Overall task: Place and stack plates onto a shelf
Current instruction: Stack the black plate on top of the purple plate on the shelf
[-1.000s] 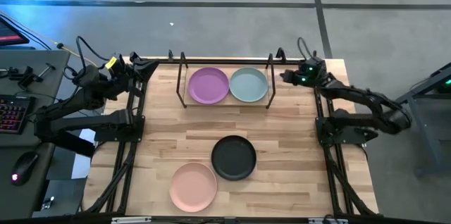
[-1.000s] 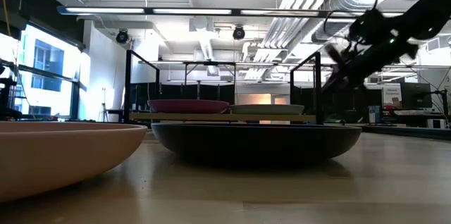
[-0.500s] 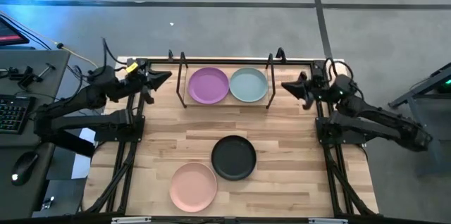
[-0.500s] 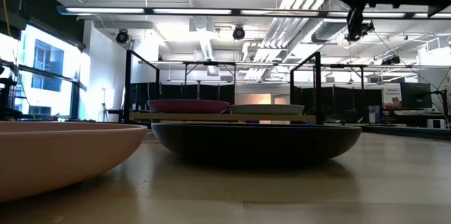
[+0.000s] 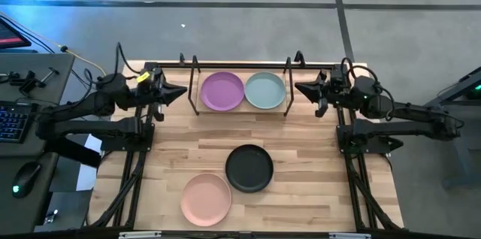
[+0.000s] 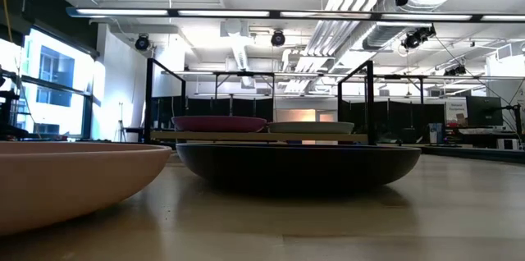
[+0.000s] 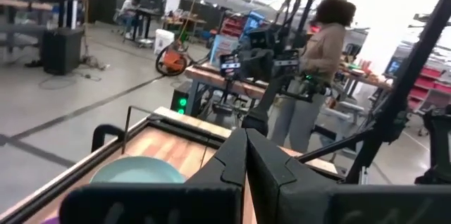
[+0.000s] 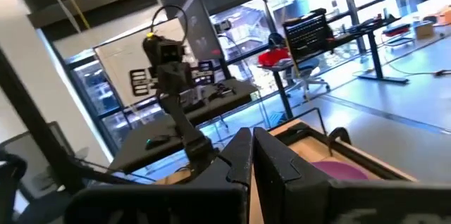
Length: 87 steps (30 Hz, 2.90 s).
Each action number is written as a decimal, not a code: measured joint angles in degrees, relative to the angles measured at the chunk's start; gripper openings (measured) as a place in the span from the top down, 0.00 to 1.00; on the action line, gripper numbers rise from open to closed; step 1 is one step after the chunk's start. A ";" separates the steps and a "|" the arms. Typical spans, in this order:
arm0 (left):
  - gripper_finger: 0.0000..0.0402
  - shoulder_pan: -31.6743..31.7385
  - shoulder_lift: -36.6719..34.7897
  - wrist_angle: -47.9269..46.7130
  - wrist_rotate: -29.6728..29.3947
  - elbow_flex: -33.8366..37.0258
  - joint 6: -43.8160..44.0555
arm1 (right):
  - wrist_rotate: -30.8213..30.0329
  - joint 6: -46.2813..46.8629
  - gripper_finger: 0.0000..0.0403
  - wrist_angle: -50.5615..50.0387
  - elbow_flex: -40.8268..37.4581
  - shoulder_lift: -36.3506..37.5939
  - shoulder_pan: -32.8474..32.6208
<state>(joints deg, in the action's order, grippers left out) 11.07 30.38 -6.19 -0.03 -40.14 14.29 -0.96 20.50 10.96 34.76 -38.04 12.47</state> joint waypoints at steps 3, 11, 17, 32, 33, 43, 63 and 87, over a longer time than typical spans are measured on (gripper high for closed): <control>1.00 0.00 -1.17 -0.36 1.06 0.00 -0.42 | -0.06 1.75 1.00 0.01 0.86 -1.53 0.00; 1.00 0.02 -2.03 -0.03 0.82 0.00 0.63 | 1.96 1.52 1.00 0.46 1.62 -4.18 0.02; 1.00 0.02 -1.67 0.25 -1.12 0.00 2.23 | 4.04 10.58 1.00 0.88 1.73 -8.01 -1.46; 1.00 0.04 -1.69 5.54 -1.97 -0.02 8.24 | 5.07 18.96 1.00 -34.11 26.15 -43.09 -29.68; 1.00 0.04 -1.69 5.59 -1.99 -0.02 8.15 | 5.38 21.30 1.00 -35.98 27.01 -44.97 -30.29; 1.00 0.04 -1.67 4.06 -1.84 -0.02 5.55 | 5.93 46.76 0.93 -39.25 29.73 -56.55 -31.65; 1.00 0.04 -1.67 3.50 2.41 -0.02 4.98 | 1.68 66.91 0.55 -42.85 29.64 -65.25 -31.61; 1.00 0.04 -1.67 3.05 2.14 -0.02 6.63 | -1.41 56.60 0.99 -39.18 29.79 -57.75 -24.91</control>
<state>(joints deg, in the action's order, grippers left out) 11.11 28.71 -3.14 2.11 -40.16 20.93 -2.37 77.10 -28.21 64.55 -95.78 -12.44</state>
